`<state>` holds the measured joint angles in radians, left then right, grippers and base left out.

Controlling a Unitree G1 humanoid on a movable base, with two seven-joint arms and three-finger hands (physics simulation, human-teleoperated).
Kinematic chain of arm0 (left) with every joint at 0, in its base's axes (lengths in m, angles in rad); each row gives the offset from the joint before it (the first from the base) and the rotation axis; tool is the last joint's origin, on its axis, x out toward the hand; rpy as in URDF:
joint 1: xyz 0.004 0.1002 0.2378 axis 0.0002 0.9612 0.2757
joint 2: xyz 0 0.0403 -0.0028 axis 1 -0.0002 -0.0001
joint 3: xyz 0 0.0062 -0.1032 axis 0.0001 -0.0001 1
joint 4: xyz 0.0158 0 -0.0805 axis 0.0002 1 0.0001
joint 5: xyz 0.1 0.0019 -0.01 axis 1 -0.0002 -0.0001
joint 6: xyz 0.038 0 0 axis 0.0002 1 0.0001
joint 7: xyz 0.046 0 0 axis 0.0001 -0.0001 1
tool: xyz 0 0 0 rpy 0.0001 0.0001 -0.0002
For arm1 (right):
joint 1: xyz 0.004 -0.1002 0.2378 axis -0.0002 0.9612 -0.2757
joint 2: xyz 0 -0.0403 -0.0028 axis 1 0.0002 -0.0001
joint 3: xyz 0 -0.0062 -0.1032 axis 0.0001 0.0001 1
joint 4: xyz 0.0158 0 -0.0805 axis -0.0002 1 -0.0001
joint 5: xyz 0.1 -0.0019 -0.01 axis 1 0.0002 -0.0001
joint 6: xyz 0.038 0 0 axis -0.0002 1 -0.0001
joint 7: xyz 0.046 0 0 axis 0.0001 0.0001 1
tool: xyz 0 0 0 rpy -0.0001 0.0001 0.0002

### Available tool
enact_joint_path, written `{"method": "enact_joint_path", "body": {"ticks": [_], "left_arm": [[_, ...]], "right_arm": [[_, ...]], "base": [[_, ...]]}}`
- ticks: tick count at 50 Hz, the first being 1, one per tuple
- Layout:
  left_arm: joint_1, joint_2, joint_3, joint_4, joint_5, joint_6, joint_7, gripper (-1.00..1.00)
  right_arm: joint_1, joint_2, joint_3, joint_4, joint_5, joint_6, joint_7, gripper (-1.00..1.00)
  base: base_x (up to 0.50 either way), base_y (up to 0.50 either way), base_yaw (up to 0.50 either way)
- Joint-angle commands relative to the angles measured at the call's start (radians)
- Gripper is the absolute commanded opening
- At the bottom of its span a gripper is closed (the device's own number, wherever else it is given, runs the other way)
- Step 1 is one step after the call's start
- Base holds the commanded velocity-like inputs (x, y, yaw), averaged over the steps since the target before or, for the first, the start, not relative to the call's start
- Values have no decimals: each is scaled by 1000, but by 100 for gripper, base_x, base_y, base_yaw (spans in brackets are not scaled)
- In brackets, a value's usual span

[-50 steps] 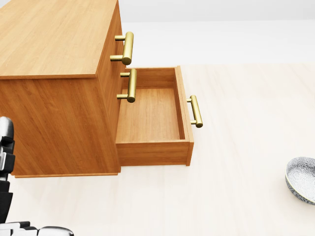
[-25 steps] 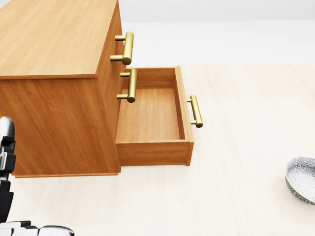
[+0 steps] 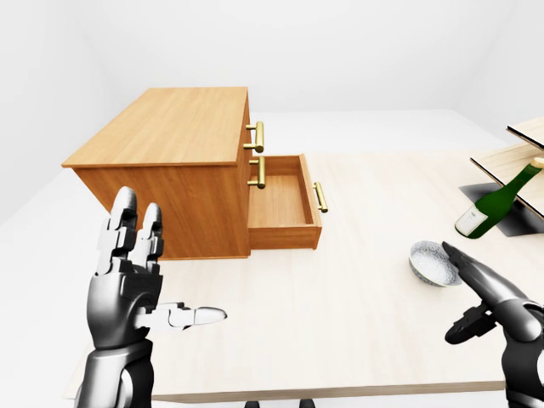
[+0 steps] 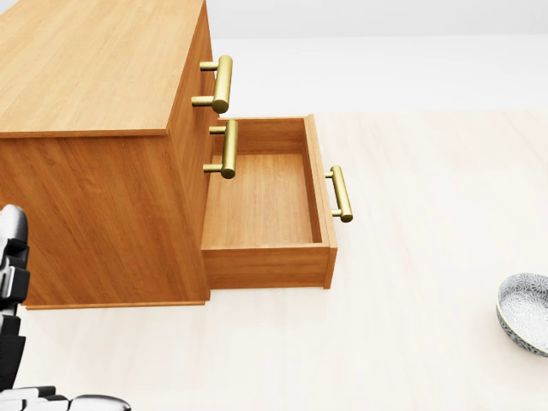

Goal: Put the bowl on top of the cabinet.

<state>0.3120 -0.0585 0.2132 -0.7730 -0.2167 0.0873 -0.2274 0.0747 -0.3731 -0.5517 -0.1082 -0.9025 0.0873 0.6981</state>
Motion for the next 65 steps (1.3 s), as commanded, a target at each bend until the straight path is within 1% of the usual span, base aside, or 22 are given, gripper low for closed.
{"method": "enact_joint_path", "body": {"ticks": [1, 15, 21, 28, 37, 39, 46, 50, 59, 65], "left_arm": [[4, 1, 0, -5, -1, 0, -1, 100], [-2, 1, 4, -3, -4, 0, -1, 100], [-3, 0, 9, -6, -10, 0, -2, 100], [-1, -1, 2, 2, -3, 0, -2, 100], [-6, 2, 9, -2, -9, 0, 0, 100], [-6, 1, 6, 1, -6, 0, 0, 100], [12, -2, -17, 10, 11, 0, -2, 100], [3, 1, -17, 16, 11, 0, 4, 100], [8, 2, -13, 12, 6, 0, 3, 100], [8, 1, -10, 7, 4, 0, 1, 100]], "right_arm": [[-22, -9, 26, 1, -59, 0, 0, 100], [-37, -18, 34, 41, -56, 0, 0, 100], [-44, -35, 37, 89, -43, 0, 0, 100], [-58, -57, 48, 105, -66, 0, 0, 100], [-73, -72, 71, 142, -89, 0, 0, 100], [-71, -78, 76, 133, -111, 0, 0, 100], [-125, -103, 75, 177, -99, 0, 0, 100], [-139, -111, 81, 194, -76, 0, 0, 100], [-145, -129, 114, 235, -102, 0, 0, 100], [-181, -137, 132, 287, -89, 0, 0, 100]], "base": [[0, 0, 0], [0, 0, 0], [0, 0, 0], [0, 0, 0], [0, 0, 0], [0, 0, 0], [0, 0, 0], [0, 0, 0], [0, 0, 0], [0, 0, 0]]}}
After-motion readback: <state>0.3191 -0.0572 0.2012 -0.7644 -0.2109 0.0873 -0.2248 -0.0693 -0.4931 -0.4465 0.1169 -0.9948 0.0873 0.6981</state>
